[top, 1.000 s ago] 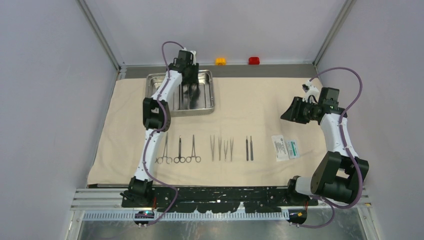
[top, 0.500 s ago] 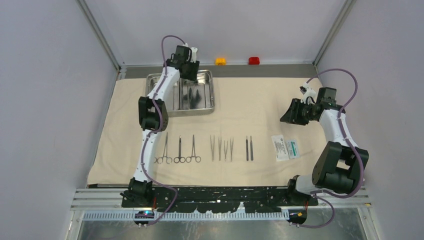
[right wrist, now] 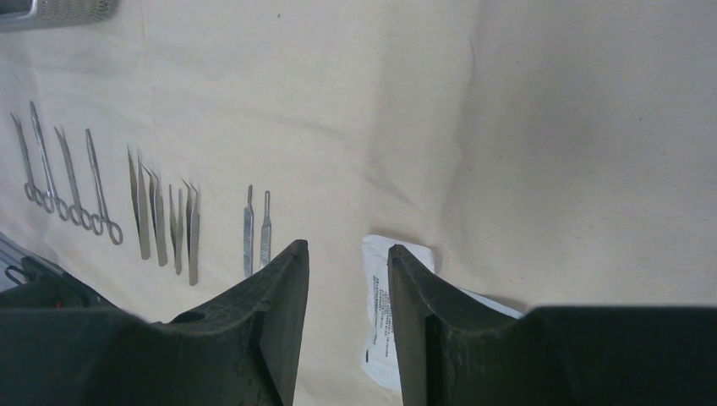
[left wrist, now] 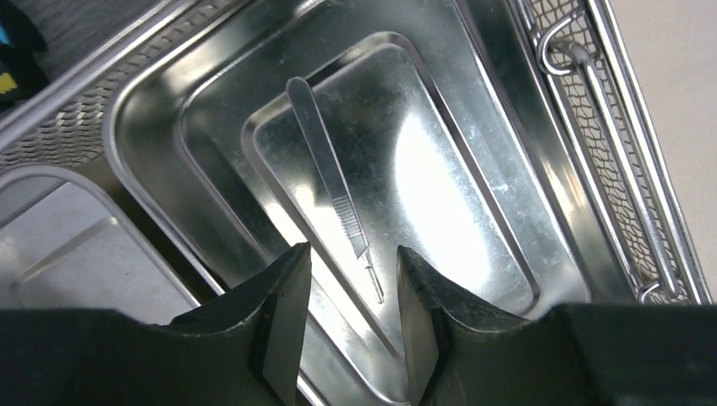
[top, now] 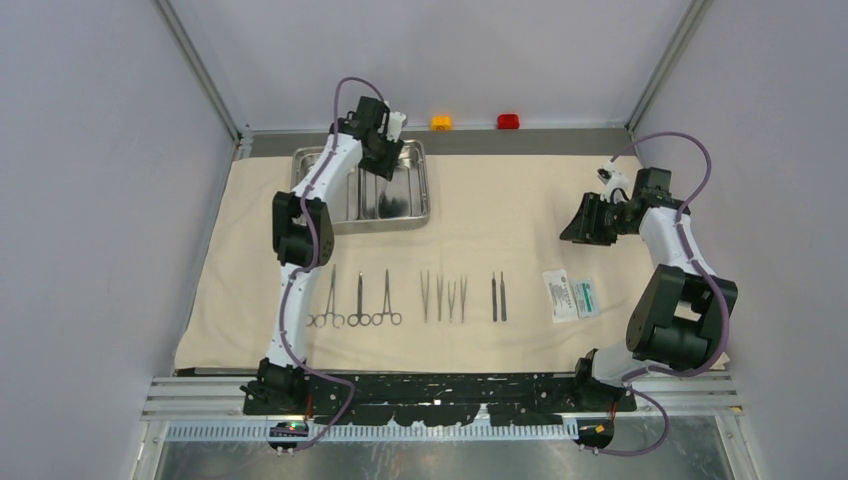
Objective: Open and lay out the surgical kit
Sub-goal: Adjust the medical item in the container.
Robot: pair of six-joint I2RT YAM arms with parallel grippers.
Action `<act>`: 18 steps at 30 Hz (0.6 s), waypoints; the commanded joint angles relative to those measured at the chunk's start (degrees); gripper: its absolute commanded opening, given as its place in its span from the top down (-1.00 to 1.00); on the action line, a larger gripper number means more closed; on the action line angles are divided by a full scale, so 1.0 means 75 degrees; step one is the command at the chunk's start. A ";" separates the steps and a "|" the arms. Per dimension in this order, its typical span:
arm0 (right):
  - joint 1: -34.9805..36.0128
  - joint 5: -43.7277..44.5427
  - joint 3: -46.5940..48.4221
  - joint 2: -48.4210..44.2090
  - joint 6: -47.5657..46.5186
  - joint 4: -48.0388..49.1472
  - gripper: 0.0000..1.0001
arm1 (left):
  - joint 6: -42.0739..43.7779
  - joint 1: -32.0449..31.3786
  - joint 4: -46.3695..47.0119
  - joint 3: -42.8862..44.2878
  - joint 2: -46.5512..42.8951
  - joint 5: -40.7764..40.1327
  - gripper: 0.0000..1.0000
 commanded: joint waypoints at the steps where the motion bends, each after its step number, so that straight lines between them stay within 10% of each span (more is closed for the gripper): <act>1: 0.0018 -0.0272 0.0109 -0.0026 -0.0060 0.0170 0.11 | 0.0328 -0.0066 -0.0519 0.0549 0.0381 0.0175 0.14; 18: 0.0025 -0.0341 -0.0023 -0.0173 -0.0034 0.0196 0.12 | 0.0780 -0.0066 -0.0669 0.1193 0.1284 0.0052 0.27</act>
